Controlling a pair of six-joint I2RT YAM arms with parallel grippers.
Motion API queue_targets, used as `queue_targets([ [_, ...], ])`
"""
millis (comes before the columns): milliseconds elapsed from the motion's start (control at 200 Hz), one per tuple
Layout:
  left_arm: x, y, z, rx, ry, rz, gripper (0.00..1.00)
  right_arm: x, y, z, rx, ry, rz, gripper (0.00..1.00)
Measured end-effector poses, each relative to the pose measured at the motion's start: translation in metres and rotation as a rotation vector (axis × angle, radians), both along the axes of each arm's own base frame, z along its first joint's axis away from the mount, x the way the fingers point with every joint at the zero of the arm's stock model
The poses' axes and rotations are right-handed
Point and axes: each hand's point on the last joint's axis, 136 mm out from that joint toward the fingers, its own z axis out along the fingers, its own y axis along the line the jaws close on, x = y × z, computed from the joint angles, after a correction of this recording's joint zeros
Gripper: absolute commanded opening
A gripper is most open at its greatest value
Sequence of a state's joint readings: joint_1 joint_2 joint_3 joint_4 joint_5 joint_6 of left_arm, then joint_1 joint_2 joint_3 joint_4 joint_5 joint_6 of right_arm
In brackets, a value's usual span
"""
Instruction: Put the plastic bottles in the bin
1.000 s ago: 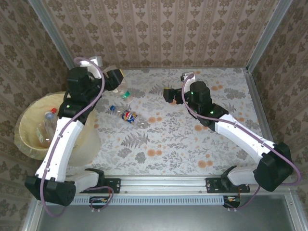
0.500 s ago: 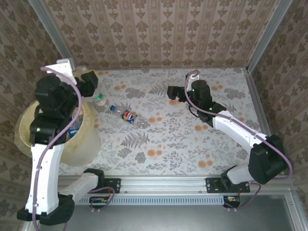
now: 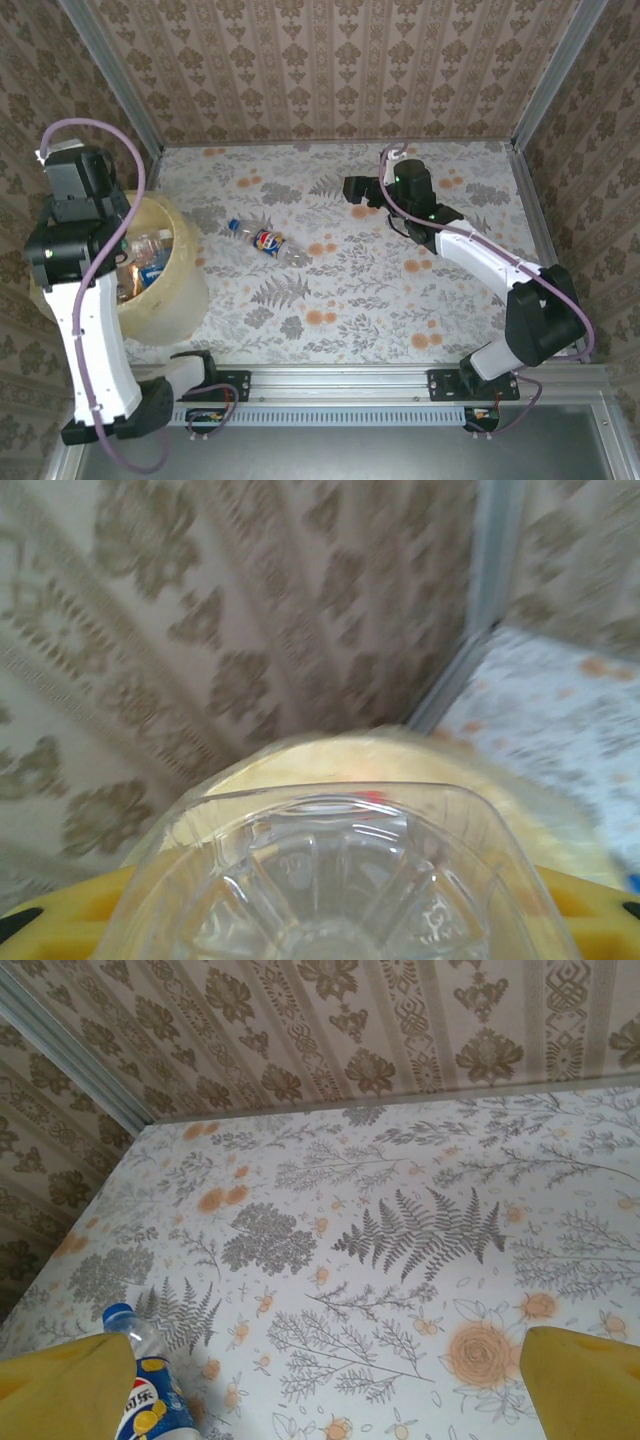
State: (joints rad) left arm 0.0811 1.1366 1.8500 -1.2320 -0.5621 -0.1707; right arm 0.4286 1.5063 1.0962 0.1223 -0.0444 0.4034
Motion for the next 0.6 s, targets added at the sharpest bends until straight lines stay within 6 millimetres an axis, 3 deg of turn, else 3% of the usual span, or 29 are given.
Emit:
queue_targets([
  [180, -0.033, 0.055, -0.018, 0.008, 0.126, 0.241, 0.5, 0.008, 0.005, 0.011, -0.012, 0.0, 0.02, 1.0],
  [290, -0.048, 0.076, -0.023, -0.007, 0.145, 0.33, 0.5, 0.013, 0.008, 0.016, -0.031, -0.001, 0.032, 1.0],
  [385, -0.052, 0.088, -0.04, -0.037, 0.194, 0.369, 0.52, 0.014, 0.009, 0.019, -0.037, 0.0, 0.036, 1.0],
  [440, -0.049, 0.094, -0.053, -0.055, 0.237, 0.378, 0.62, 0.014, 0.01, 0.02, -0.039, 0.0, 0.04, 1.0],
  [520, -0.042, 0.101, -0.07, -0.072, 0.306, 0.381, 0.85, 0.013, 0.01, 0.02, -0.04, 0.006, 0.044, 1.0],
  [600, -0.033, 0.107, -0.081, -0.086, 0.354, 0.381, 0.94, 0.012, 0.01, 0.018, -0.041, 0.014, 0.047, 1.0],
])
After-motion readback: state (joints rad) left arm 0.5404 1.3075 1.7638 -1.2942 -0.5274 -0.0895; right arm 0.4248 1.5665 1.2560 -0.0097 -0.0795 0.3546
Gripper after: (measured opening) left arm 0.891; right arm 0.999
